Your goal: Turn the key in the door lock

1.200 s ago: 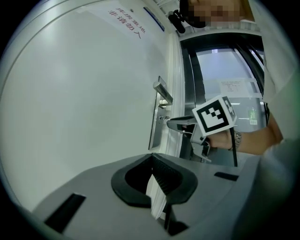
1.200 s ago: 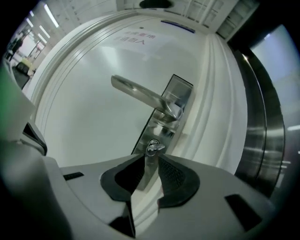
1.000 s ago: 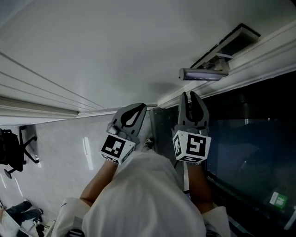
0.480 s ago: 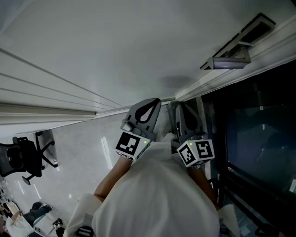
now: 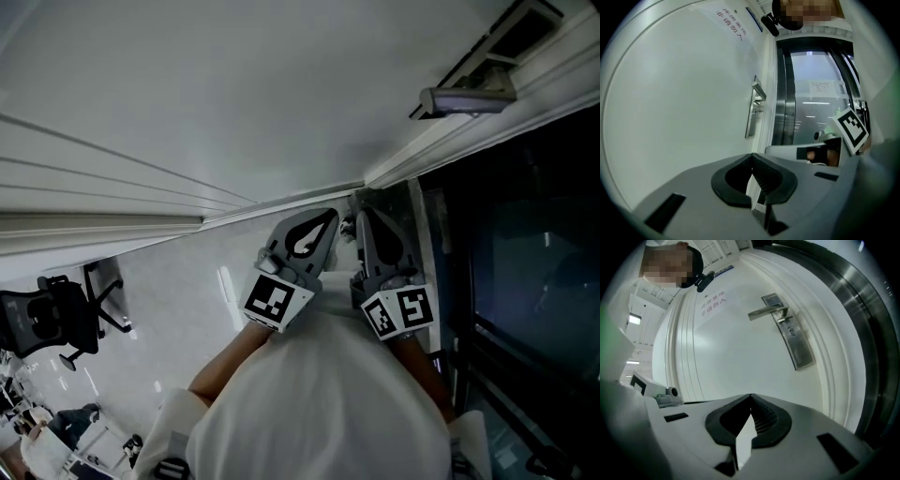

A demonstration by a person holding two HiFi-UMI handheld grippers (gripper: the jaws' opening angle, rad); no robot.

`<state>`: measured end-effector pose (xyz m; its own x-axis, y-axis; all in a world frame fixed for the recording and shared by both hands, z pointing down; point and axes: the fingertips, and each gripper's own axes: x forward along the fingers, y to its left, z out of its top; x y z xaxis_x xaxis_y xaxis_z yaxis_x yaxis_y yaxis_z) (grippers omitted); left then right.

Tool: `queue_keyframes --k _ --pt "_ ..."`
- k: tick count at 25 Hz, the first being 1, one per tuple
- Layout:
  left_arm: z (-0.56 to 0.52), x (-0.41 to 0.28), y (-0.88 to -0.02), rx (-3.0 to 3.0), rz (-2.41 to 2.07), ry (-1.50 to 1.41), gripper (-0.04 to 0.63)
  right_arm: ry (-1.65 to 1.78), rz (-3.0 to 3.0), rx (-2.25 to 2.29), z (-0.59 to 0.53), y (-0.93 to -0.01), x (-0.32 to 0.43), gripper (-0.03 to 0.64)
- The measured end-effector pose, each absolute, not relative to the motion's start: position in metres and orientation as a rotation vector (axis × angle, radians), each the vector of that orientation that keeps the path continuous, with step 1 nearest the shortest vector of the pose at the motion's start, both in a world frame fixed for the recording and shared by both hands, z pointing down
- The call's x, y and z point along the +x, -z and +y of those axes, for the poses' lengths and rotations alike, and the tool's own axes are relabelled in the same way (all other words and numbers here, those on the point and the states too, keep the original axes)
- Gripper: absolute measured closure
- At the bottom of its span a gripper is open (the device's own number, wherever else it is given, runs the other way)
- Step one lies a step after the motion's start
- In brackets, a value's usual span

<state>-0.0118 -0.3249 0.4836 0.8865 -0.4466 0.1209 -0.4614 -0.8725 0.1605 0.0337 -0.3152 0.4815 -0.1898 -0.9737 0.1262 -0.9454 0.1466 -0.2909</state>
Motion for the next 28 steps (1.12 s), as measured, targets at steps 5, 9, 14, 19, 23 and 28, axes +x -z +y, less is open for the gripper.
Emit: queue_keyframes --k 5,9,14,19,23,28 --pt "-0.311 -0.003 -0.487 2.823 -0.652 -0.082 0.589 0.504 2.3 -1.95 -0.311 -0.49 0.046 0.612" --pt "-0.303 -0.002 -0.491 2.821 -0.635 -0.092 0.589 0.563 2.291 -1.946 -0.314 -0.499 0.048 0.612" --pt "-0.306 -0.016 -0.489 2.812 -0.738 -0.058 0.589 0.584 2.348 -1.897 -0.317 -0.504 0.035 0.614" --pt "-0.308 -0.033 -0.502 2.749 -0.778 -0.077 0.589 0.604 2.385 -1.871 -0.318 -0.507 0.021 0.614" --pt "-0.302 -0.032 -0.503 2.765 -0.737 -0.078 0.589 0.615 2.41 -1.872 -0.316 -0.51 0.015 0.614" --pt "-0.298 -0.024 -0.51 2.723 -0.663 -0.08 0.589 0.638 2.41 -1.909 -0.31 -0.516 0.018 0.614"
